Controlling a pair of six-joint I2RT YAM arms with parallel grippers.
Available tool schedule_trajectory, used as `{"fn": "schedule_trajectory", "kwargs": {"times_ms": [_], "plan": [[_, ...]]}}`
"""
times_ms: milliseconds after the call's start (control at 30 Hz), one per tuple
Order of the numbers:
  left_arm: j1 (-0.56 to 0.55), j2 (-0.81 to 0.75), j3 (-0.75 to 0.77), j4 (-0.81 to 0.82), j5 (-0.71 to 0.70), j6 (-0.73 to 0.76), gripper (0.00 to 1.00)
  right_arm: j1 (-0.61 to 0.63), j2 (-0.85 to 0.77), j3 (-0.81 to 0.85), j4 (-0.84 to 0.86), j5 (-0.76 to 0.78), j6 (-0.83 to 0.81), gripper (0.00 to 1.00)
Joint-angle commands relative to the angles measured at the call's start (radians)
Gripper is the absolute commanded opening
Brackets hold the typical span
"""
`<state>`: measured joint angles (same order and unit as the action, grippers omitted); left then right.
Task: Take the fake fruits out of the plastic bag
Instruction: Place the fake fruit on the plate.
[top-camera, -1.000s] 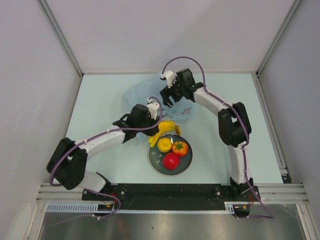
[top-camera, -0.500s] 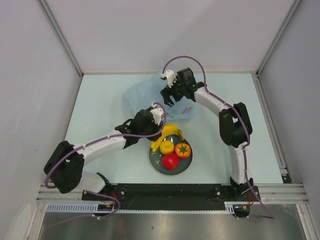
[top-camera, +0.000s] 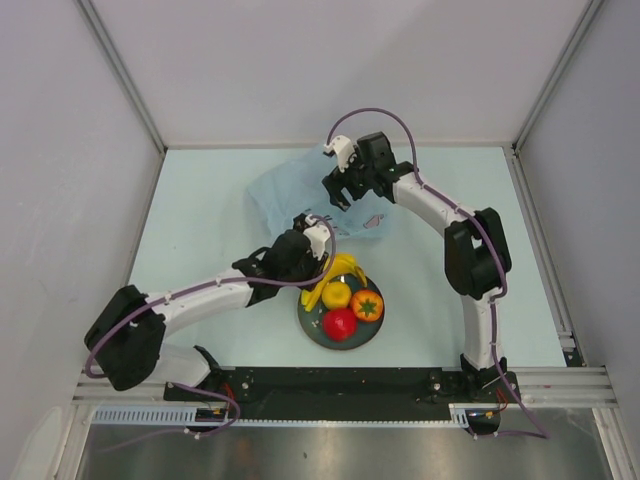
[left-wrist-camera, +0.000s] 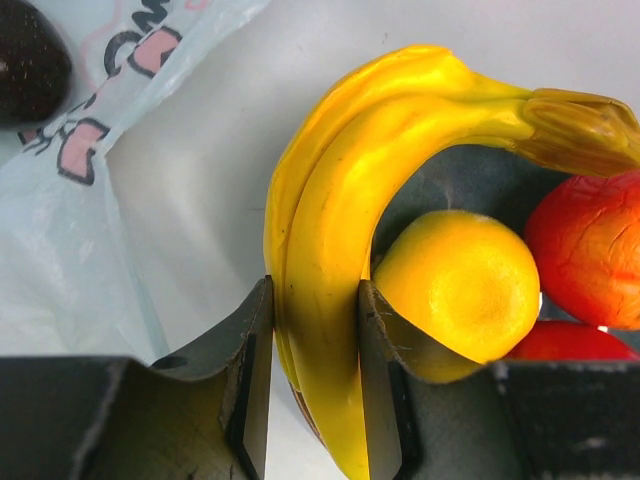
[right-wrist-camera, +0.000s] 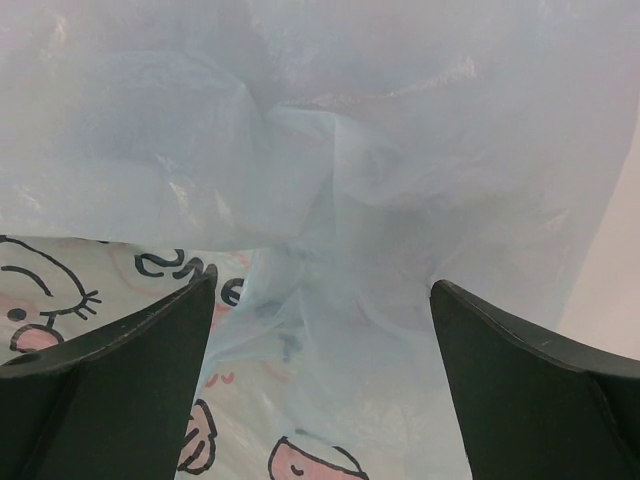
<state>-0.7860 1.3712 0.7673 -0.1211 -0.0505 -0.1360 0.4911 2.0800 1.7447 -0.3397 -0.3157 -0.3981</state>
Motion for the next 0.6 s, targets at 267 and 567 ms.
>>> {"fn": "schedule_trajectory", "kwargs": {"times_ms": [267, 567], "plan": [[-0.016, -0.08, -0.068, -0.054, -0.078, 0.029, 0.22, 0.006, -0.046, -0.007, 0.016, 0.021, -0.018, 0.95], [-0.012, -0.211, 0.084, -0.195, 0.076, 0.09, 0.65, -0.009, -0.116, 0.009, -0.027, -0.042, 0.059, 0.94]]}}
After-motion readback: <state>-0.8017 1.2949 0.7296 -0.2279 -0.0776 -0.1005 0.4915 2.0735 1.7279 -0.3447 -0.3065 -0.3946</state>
